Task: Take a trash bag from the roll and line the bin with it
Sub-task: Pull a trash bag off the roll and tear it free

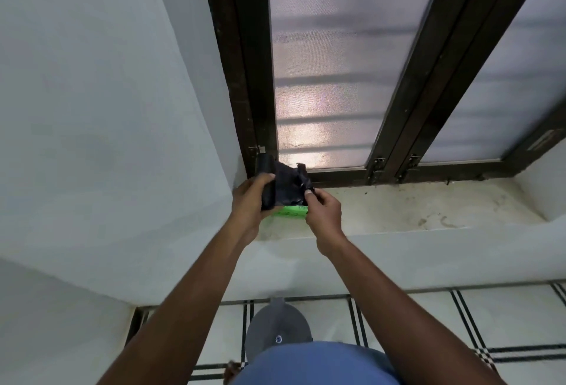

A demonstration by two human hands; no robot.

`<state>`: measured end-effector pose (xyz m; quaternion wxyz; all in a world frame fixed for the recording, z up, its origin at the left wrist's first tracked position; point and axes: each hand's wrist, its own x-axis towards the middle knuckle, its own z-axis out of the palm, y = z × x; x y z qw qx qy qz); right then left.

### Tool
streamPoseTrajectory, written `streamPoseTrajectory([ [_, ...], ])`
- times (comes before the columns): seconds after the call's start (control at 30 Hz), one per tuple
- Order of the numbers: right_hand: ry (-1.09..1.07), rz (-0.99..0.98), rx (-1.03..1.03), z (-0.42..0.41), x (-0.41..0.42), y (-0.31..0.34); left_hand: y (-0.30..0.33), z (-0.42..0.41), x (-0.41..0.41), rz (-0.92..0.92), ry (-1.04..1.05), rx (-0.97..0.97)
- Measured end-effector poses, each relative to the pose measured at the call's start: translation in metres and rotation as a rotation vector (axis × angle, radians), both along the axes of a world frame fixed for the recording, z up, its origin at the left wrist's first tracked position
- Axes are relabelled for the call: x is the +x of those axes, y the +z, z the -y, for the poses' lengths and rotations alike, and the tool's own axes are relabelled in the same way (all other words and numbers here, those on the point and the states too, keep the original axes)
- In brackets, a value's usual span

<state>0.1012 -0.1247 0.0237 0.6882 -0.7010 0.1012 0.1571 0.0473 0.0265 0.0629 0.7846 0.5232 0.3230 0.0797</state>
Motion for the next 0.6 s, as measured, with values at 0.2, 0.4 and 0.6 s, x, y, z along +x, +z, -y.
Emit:
streamPoseTrajectory([
  [0.2,0.004,-0.046,-0.055,0.007,0.002,0.000,0.001,-0.002,0.001,-0.006,-0.006,0.083],
  [0.4,-0.052,0.330,-0.437,0.012,0.008,0.046,0.009,0.009,-0.001,-0.080,-0.142,0.254],
  [0.6,0.539,0.580,-0.504,0.019,0.031,0.105,0.016,0.017,0.000,0.017,-0.326,0.232],
])
